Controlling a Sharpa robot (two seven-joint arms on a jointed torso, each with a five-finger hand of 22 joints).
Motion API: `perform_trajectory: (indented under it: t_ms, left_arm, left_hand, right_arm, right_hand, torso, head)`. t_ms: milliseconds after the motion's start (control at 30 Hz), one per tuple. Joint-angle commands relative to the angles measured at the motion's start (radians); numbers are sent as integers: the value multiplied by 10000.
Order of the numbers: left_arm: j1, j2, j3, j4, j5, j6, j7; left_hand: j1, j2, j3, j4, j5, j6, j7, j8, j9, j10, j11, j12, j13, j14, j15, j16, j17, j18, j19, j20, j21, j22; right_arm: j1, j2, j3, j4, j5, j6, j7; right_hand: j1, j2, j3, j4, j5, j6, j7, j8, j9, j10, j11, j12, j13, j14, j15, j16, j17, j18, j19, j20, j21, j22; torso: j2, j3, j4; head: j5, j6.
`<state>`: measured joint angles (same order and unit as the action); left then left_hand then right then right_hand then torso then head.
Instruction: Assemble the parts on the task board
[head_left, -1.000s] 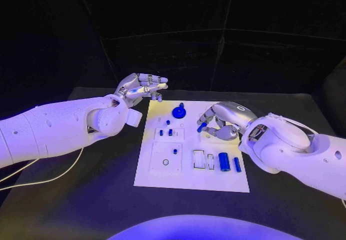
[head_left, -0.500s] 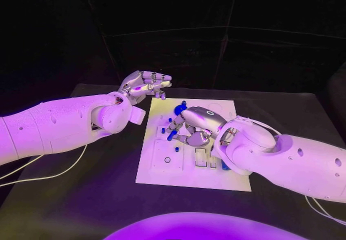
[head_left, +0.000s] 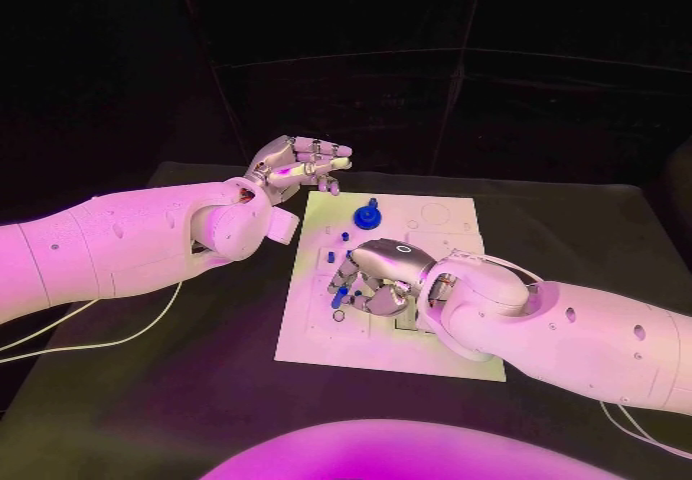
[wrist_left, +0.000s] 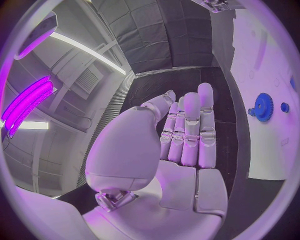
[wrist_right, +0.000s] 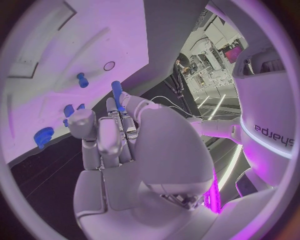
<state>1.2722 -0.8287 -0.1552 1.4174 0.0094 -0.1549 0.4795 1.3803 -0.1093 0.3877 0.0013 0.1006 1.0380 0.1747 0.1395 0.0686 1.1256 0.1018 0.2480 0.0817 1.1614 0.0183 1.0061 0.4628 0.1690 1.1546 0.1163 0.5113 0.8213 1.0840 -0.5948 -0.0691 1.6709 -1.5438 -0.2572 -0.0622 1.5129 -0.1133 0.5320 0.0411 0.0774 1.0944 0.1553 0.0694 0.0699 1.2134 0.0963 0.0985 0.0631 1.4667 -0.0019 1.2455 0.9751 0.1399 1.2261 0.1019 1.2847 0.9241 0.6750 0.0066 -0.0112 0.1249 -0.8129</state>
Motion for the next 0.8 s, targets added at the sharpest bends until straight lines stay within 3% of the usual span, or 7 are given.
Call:
perform_trajectory:
  t_ms: [33, 367, 533, 800]
  left_arm:
    - [15, 26, 8, -8, 23, 67, 130]
    - [14, 71, 8, -34, 23, 85, 126]
    - [13, 75, 7, -41, 23, 90, 121]
    - [13, 70, 7, -39, 23, 97, 115]
  left_hand:
    - [43, 19, -2, -65, 69, -74, 17, 44, -2, -98, -1, 41, 10, -60, 12, 56, -10, 137, 31, 31, -35, -13]
    - [43, 21, -1, -70, 65, -76, 21, 51, -2, -102, 3, 54, 10, -63, 14, 61, -17, 136, 33, 30, -34, -12]
    - [43, 21, -1, -70, 65, -76, 21, 51, -2, -102, 3, 54, 10, -63, 14, 61, -17, 136, 33, 30, -34, -12]
    - [43, 21, -1, -70, 65, -76, 21, 51, -2, -102, 3, 54, 10, -63, 14, 61, -17, 136, 33, 30, -34, -12]
  right_arm:
    - [-16, 38, -16, -4, -468, 525, -8]
    - [-75, 153, -30, -108, -896, 654, -304]
    - [-91, 209, -33, -164, -1022, 819, -414]
    - [-103, 283, -109, -271, -1254, 911, -579]
  right_hand:
    - [-76, -59, 42, -24, 62, -13, 68, -37, -12, 218, -124, -60, 18, 106, -4, 31, -10, -156, 18, 25, 29, -6]
    - [-96, -67, 51, -46, 74, -5, 66, -32, -10, 231, -126, -63, 20, 104, -4, 31, -13, -155, 13, 27, 31, -8]
    - [-112, -71, 55, -55, 78, -1, 67, -30, -9, 238, -127, -65, 21, 102, -3, 27, -23, -154, 10, 27, 32, -10]
    - [-127, -79, 57, -66, 78, 1, 66, -29, -8, 244, -126, -67, 22, 99, -4, 21, -36, -151, 1, 28, 27, -23]
  torso:
    - [1, 1, -1]
    - [4, 7, -17]
    - [3, -7, -8]
    - [0, -4, 6]
  head:
    - [29, -19]
    - [80, -51]
    - [71, -81]
    - [79, -91]
